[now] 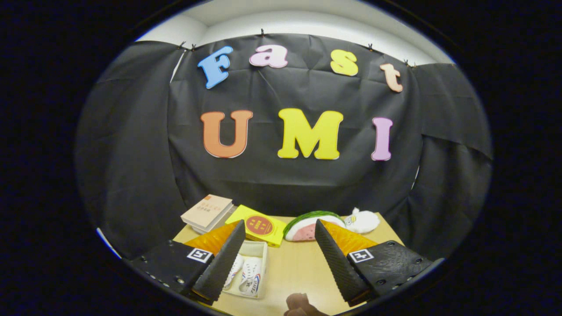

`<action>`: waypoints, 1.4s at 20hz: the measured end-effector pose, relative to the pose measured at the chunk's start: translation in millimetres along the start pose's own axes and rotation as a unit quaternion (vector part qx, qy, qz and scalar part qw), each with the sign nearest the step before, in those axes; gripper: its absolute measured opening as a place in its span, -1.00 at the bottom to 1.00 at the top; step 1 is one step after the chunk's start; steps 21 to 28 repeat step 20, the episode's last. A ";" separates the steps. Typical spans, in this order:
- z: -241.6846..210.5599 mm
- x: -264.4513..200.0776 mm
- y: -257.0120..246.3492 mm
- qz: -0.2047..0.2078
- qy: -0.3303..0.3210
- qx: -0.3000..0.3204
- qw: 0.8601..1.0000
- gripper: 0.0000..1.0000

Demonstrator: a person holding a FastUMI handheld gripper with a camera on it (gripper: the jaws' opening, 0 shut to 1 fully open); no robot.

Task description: Open the storage box then place both shoes into the box .Put the left shoe in first, then the right shoe, with the right side of both shoes facing outward in a uniform manner.

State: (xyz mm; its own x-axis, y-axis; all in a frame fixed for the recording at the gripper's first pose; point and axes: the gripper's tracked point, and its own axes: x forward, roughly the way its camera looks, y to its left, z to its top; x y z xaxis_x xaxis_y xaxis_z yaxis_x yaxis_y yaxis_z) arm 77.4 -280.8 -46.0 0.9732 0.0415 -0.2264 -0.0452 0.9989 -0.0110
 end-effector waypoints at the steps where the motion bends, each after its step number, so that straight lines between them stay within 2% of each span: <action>1: 8.8 -7.5 -5.1 -0.001 -0.012 -0.001 1.000 0.93; 5: 35.2 -25.7 -20.6 -0.014 -0.043 0.000 0.999 0.93; 13: 68.9 -38.8 -17.8 -0.005 -0.072 0.006 0.997 0.93; 28: 79.2 -38.1 -20.3 -0.009 -0.075 0.019 0.997 0.93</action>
